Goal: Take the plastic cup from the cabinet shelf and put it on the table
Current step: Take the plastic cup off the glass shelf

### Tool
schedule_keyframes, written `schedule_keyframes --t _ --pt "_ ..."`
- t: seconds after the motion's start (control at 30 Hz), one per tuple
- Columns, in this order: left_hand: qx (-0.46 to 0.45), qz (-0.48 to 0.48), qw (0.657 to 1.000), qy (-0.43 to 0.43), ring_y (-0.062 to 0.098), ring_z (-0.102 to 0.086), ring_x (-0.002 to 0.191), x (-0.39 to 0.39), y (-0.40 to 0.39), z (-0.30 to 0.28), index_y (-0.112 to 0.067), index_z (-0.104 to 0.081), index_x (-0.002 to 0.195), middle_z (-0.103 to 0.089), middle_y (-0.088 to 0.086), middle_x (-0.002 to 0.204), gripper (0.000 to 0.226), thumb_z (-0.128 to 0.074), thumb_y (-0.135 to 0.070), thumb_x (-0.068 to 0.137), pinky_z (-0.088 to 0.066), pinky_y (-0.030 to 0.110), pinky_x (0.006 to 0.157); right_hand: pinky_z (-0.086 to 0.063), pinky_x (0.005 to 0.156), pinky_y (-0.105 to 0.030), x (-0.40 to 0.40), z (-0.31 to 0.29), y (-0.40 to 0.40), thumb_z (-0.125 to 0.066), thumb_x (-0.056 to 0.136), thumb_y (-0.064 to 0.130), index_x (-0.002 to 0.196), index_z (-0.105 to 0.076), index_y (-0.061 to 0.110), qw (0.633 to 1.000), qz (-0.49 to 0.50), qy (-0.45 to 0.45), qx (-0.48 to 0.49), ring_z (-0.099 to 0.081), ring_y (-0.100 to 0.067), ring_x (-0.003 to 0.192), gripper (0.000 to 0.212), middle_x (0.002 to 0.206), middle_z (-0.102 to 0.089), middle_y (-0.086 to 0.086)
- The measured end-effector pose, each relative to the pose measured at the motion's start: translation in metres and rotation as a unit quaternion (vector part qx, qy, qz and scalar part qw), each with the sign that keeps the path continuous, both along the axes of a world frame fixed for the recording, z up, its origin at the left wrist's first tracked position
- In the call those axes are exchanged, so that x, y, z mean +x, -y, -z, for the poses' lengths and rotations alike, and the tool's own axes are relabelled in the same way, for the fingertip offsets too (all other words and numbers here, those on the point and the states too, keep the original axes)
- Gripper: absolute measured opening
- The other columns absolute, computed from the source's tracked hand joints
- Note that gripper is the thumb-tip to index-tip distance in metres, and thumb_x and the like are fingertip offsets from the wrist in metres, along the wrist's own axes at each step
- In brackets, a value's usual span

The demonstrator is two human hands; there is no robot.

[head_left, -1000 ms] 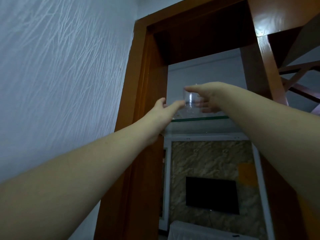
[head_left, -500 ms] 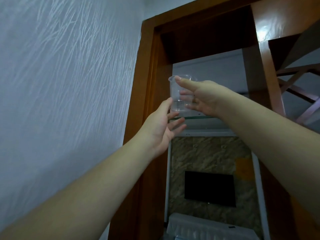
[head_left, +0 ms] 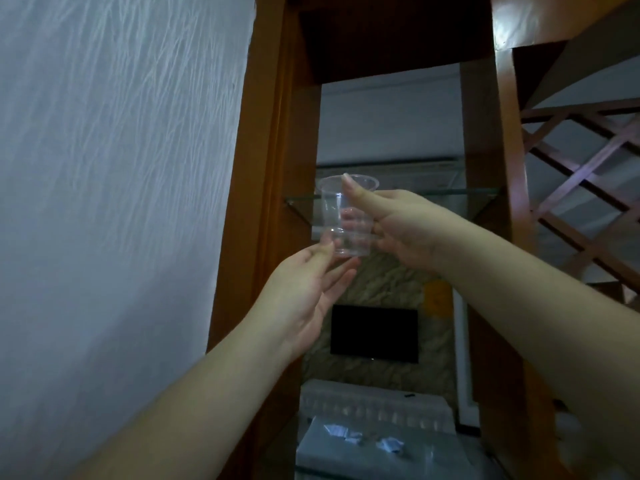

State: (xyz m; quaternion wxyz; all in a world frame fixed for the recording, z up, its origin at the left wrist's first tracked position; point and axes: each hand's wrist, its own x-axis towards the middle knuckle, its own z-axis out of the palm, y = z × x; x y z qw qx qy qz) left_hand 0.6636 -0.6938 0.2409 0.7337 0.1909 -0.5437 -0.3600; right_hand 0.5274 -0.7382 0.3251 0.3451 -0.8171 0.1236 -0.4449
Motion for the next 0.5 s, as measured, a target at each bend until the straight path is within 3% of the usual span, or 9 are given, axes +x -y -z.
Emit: schedule_keyframes --t 0.13,0.27,0.4,0.5 --pt "-0.003 -0.021 0.999 0.031 0.015 -0.067 0.105 -0.015 0.006 0.029 -0.013 -0.067 0.113 -0.074 0.004 0.109 0.034 -0.056 -0.036 0.091 -0.054 0.028 0.089 -0.049 0.098 -0.046 -0.017 0.026 0.009 -0.065 0.064 0.072 0.116 -0.061 0.017 0.999 0.033 -0.021 0.008 -0.065 -0.021 0.108 0.076 0.118 -0.067 -0.008" --pt "0.005 -0.032 0.998 0.051 0.014 -0.066 0.107 -0.041 0.010 0.054 -0.013 -0.065 0.116 -0.073 0.004 0.111 0.035 -0.053 -0.036 0.093 -0.050 0.028 0.094 -0.049 0.098 -0.044 -0.045 0.052 0.016 -0.061 0.067 0.075 0.109 -0.059 0.029 0.999 0.032 -0.021 0.018 -0.066 -0.018 0.107 0.063 0.119 -0.066 -0.004" --pt "0.032 -0.005 0.999 0.035 0.014 -0.067 0.105 -0.078 0.014 0.071 -0.011 -0.062 0.118 -0.074 0.005 0.110 0.036 -0.055 -0.034 0.092 -0.051 0.026 0.093 -0.052 0.094 -0.039 -0.081 0.072 0.020 -0.063 0.070 0.072 0.112 -0.058 0.029 0.998 0.046 -0.011 0.041 -0.068 -0.015 0.102 0.061 0.116 -0.068 -0.002" --pt "0.040 0.015 0.999 0.016 0.016 -0.067 0.106 -0.111 0.016 0.083 -0.009 -0.063 0.116 -0.074 0.008 0.109 0.034 -0.055 -0.032 0.093 -0.051 0.025 0.092 -0.055 0.090 -0.036 -0.113 0.086 0.021 -0.066 0.071 0.068 0.127 -0.054 0.019 0.997 0.054 0.010 0.061 -0.069 -0.014 0.101 0.076 0.117 -0.067 -0.004"
